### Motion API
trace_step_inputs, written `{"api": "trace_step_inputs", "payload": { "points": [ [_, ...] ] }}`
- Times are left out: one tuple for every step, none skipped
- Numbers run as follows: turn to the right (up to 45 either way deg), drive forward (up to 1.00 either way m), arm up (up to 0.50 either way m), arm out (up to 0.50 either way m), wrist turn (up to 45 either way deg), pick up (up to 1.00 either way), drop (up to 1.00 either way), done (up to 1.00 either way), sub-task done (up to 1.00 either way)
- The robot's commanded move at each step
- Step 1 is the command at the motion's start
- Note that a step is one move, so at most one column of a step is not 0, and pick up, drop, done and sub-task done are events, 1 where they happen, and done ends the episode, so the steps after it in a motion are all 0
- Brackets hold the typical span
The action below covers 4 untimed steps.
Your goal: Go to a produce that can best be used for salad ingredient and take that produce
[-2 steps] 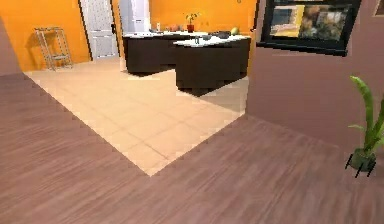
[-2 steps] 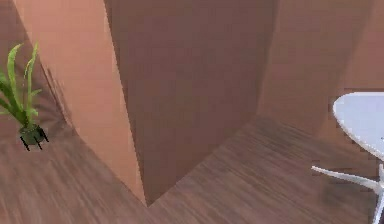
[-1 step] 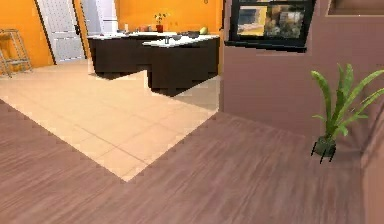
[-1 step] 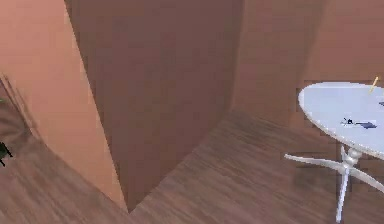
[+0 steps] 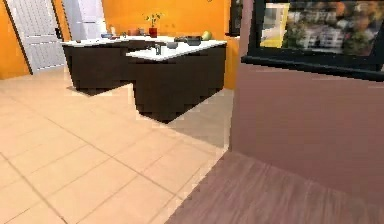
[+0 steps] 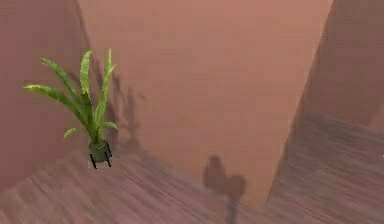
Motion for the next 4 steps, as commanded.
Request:
{"api": "trace_step_inputs", "payload": {
  "points": [
    [0.0,1.0,0.0,0.0,0.0,0.0,0.0,0.0,0.0],
    [3.0,0.0,0.0,0.0,0.0,0.0,0.0,0.0,0.0],
    [-12.0,0.0,0.0,0.0,0.0,0.0,0.0,0.0,0.0],
    [0.0,0.55,0.0,0.0,0.0,0.0,0.0,0.0,0.0]
  ]
}}
